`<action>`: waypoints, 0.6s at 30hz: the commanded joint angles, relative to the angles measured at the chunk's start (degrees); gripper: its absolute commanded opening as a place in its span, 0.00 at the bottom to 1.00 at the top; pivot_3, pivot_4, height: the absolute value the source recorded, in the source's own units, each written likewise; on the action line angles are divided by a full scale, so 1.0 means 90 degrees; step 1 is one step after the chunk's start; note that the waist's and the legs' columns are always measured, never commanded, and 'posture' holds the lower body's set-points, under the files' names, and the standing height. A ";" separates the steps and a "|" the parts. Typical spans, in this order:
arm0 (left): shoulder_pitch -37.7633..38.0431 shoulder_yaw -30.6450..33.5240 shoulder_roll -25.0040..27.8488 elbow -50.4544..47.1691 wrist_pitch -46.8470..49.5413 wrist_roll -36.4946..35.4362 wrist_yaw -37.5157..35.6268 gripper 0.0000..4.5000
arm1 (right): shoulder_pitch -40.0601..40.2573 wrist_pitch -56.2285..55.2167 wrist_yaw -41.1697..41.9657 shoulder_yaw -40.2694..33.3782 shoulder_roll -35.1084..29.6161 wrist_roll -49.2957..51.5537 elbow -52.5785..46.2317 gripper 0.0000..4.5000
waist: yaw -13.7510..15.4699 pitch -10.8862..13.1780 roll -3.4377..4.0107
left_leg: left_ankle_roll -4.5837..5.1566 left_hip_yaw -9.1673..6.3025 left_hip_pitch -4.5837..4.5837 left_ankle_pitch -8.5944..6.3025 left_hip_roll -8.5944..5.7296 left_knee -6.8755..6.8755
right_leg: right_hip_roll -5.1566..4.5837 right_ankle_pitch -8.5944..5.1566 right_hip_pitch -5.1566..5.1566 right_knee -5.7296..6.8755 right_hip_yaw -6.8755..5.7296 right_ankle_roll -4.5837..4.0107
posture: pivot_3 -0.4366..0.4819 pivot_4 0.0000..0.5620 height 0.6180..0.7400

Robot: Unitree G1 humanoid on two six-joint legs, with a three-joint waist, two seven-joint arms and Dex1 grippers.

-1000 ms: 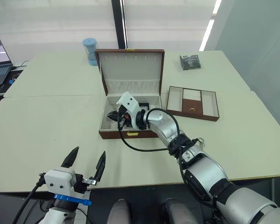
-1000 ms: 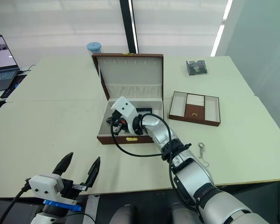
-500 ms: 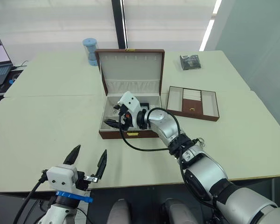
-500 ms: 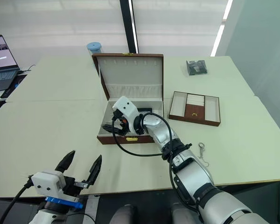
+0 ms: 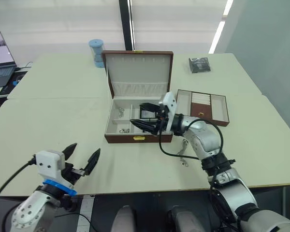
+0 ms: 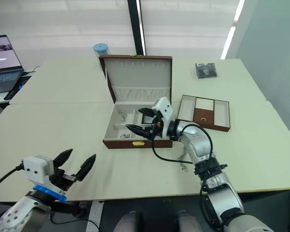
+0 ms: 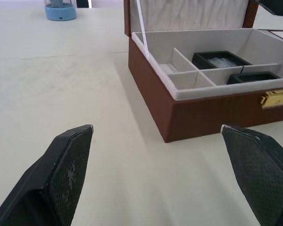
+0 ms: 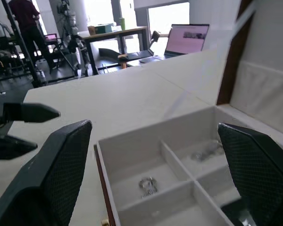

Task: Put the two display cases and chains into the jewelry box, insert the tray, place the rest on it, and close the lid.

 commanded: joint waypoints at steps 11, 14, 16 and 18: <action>-0.1594 0.0825 0.1963 0.2836 0.0155 0.0089 -0.1807 1.00 | 0.1910 -0.0288 0.0540 -0.1641 -0.2801 0.0337 -0.0897 1.00 | 0.0002 0.0012 0.0004 | 0.0000 0.0022 0.0003 0.0000 0.0000 -0.0003 | 0.0023 -0.0002 -0.0003 -0.0004 0.0007 -0.0005 | 0.48 0.27 1.00; -0.1701 0.0893 0.2158 0.3066 0.0188 0.0160 -0.1982 1.00 | 0.2253 -0.0489 0.0580 -0.1840 -0.3143 0.0307 -0.0814 1.00 | -0.0025 0.0013 0.0006 | -0.0001 0.0028 0.0005 0.0000 0.0002 -0.0004 | 0.0020 -0.0002 -0.0004 -0.0007 0.0018 -0.0005 | 0.48 0.27 1.00; -0.1750 0.0973 0.2301 0.3232 0.0168 0.0247 -0.2069 1.00 | 0.2503 -0.0634 0.0584 -0.2033 -0.3363 0.0266 -0.0704 1.00 | -0.0028 0.0014 0.0005 | -0.0001 0.0029 0.0007 0.0000 0.0002 -0.0006 | 0.0021 -0.0002 -0.0004 -0.0008 0.0019 -0.0004 | 0.48 0.27 1.00; -0.1829 0.1040 0.2399 0.3431 0.0095 0.0327 -0.2128 1.00 | 0.2679 -0.0730 0.0607 -0.2159 -0.3535 0.0260 -0.0606 1.00 | -0.0020 0.0014 0.0005 | -0.0001 0.0032 0.0006 0.0000 0.0003 -0.0007 | 0.0021 -0.0002 -0.0005 -0.0008 0.0015 -0.0004 | 0.48 0.27 1.00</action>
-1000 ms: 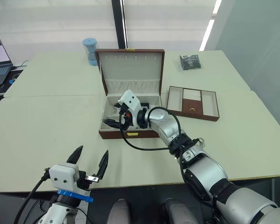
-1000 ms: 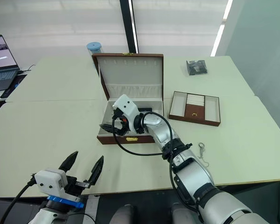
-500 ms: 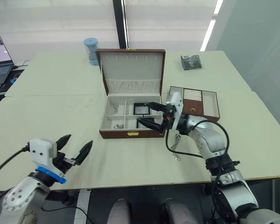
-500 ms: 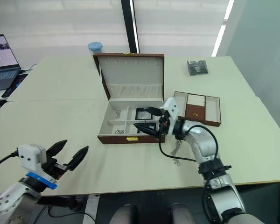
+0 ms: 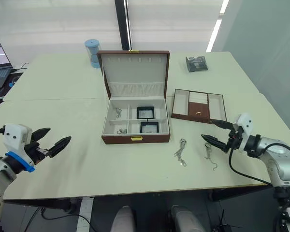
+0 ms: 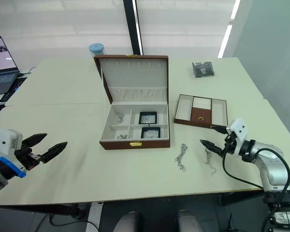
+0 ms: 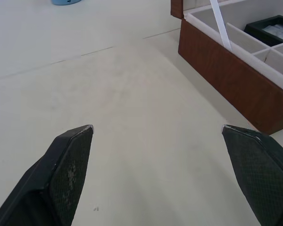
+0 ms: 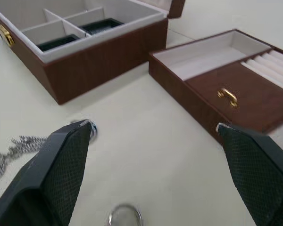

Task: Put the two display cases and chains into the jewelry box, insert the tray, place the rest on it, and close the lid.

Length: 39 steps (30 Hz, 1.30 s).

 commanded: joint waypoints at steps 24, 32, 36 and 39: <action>-0.0015 0.0408 0.0222 0.0237 -0.0188 0.0358 -0.0304 1.00 | 0.0141 -0.0907 0.0089 -0.0439 -0.0756 -0.0300 0.1076 1.00 | 0.0012 0.0001 -0.0001 | -0.0001 0.0015 0.0000 0.0000 0.0002 0.0002 | -0.0011 0.0000 0.0003 0.0002 0.0001 0.0000 | 0.48 0.27 1.00; 0.0333 0.0359 0.0093 -0.0267 -0.0410 0.0367 -0.0509 1.00 | -0.0024 -0.0878 0.0269 -0.0276 -0.0872 -0.0371 0.1079 1.00 | 0.0008 0.0001 -0.0001 | -0.0001 0.0018 0.0001 0.0000 0.0003 0.0002 | -0.0014 0.0000 0.0004 0.0002 0.0003 0.0000 | 0.48 0.27 1.00; 0.0606 -0.0033 -0.0153 -0.1052 -0.0356 0.0307 -0.0724 1.00 | -0.0315 -0.0661 0.0502 -0.0049 -0.1013 -0.0382 0.0942 1.00 | 0.0011 0.0002 0.0001 | -0.0001 0.0019 0.0001 0.0000 -0.0001 0.0003 | -0.0021 0.0000 0.0005 0.0004 0.0002 0.0000 | 0.48 0.27 1.00; 0.0679 -0.0569 -0.0332 -0.1747 -0.0402 0.0369 -0.0891 1.00 | -0.0681 -0.0499 0.0901 0.0357 -0.1261 -0.0555 0.0864 1.00 | 0.0016 0.0002 0.0002 | -0.0001 0.0020 0.0002 0.0000 -0.0002 0.0006 | -0.0022 0.0000 0.0007 0.0004 0.0003 0.0001 | 0.48 0.27 1.00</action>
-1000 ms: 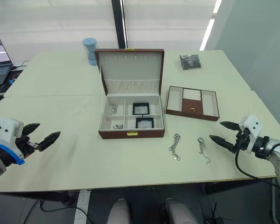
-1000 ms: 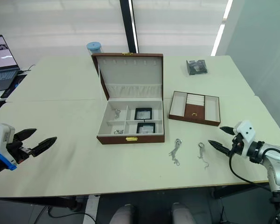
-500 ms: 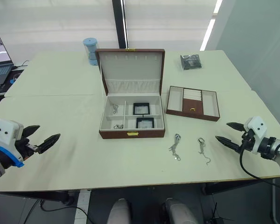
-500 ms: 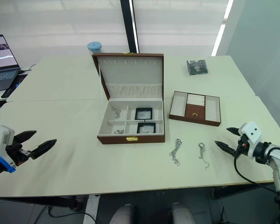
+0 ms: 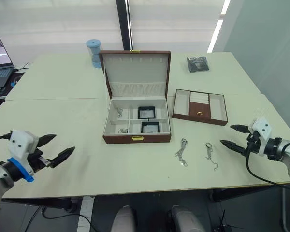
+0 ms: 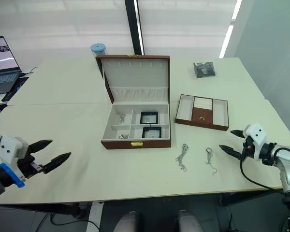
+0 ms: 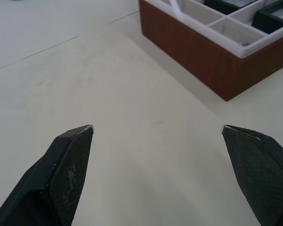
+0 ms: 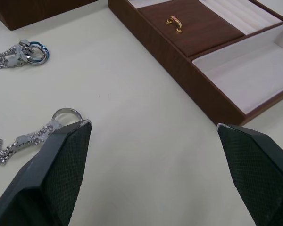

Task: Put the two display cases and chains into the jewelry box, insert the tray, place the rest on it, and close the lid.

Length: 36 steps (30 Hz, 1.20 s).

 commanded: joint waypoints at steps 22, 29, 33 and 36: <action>-0.0922 -0.2963 -0.1056 -0.1743 -0.0956 0.0602 -0.0579 1.00 | -0.4746 -0.1015 0.1060 0.2341 0.0459 -0.2460 0.4967 1.00 | 0.0001 0.0015 0.0020 | 0.0001 0.0013 0.0001 0.0000 -0.0005 0.0007 | 0.0020 0.0004 -0.0001 0.0001 0.0010 -0.0008 | 0.48 0.27 1.00; -0.0792 -0.3019 -0.1270 -0.1984 -0.1025 0.0676 -0.0286 1.00 | -0.5089 -0.1367 0.0781 0.2364 0.0889 -0.2823 0.5807 0.91 | -0.0009 0.0016 0.0022 | 0.0001 0.0016 0.0005 0.0001 -0.0003 0.0008 | 0.0020 0.0005 -0.0001 0.0008 0.0016 -0.0009 | 0.48 0.27 1.00; -0.0753 -0.2903 -0.1219 -0.2046 -0.0989 0.0648 -0.0181 1.00 | -0.5153 -0.1443 0.0668 0.2322 0.0968 -0.2921 0.6003 0.62 | -0.0004 0.0017 0.0023 | 0.0000 0.0015 0.0005 0.0001 -0.0001 0.0010 | 0.0018 0.0005 -0.0001 0.0009 0.0015 -0.0008 | 0.48 0.27 1.00; -0.0761 -0.2818 -0.1203 -0.2039 -0.0996 0.0630 -0.0113 1.00 | -0.5167 -0.1444 0.0693 0.2288 0.1001 -0.2944 0.6043 0.46 | -0.0004 0.0017 0.0023 | 0.0001 0.0015 0.0005 0.0001 -0.0001 0.0010 | 0.0018 0.0005 -0.0001 0.0009 0.0015 -0.0009 | 0.48 0.27 1.00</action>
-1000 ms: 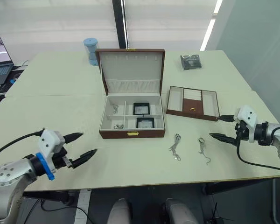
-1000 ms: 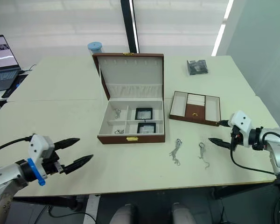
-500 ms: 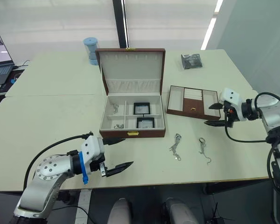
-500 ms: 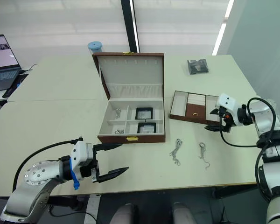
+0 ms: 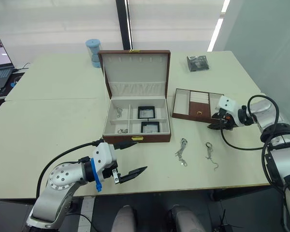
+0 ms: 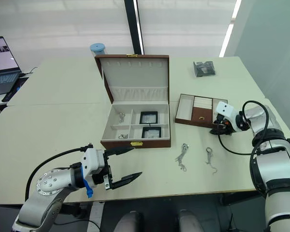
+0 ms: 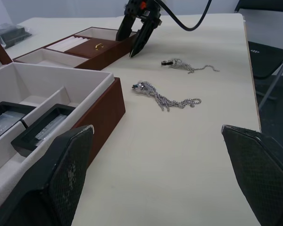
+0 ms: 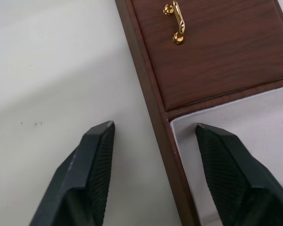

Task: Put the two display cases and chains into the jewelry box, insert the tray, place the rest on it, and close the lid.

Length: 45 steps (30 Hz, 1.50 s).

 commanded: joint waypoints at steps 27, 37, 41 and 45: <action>0.0108 0.0114 -0.0264 0.0105 -0.0562 0.0041 0.0300 1.00 | 0.0007 0.0774 0.0699 -0.0372 -0.0580 0.0163 -0.0857 0.00 | 0.0028 0.0007 0.0012 | 0.0000 -0.0001 -0.0001 0.0000 0.0000 0.0002 | -0.0006 0.0000 0.0001 0.0001 -0.0002 0.0000 | 0.48 0.27 1.00; 0.0387 0.0089 -0.0484 0.0055 -0.0686 -0.0060 0.0377 1.00 | 0.2388 0.2777 0.1420 -0.1133 -0.1872 0.1186 -0.5681 0.00 | 0.0025 0.0016 0.0029 | 0.0000 -0.0019 -0.0004 0.0000 -0.0002 0.0002 | -0.0015 0.0000 0.0001 0.0002 -0.0006 0.0001 | 0.48 0.27 1.00; 0.0524 0.0200 -0.0558 0.0104 -0.0727 -0.0090 0.0457 1.00 | 0.3134 0.3613 0.1361 -0.1312 -0.2272 0.1502 -0.7375 0.00 | -0.0015 0.0019 0.0039 | 0.0000 -0.0025 0.0000 0.0000 -0.0007 0.0003 | -0.0004 0.0000 0.0001 0.0003 -0.0001 0.0002 | 0.48 0.27 1.00; 0.0704 0.0367 -0.0595 0.0152 -0.0805 -0.0106 0.0601 1.00 | 0.3378 0.4141 0.1289 -0.1263 -0.2461 0.1742 -0.8420 0.00 | -0.0013 0.0020 0.0039 | 0.0000 -0.0033 0.0004 0.0000 -0.0007 0.0004 | 0.0013 0.0000 0.0001 0.0005 -0.0001 0.0002 | 0.48 0.27 1.00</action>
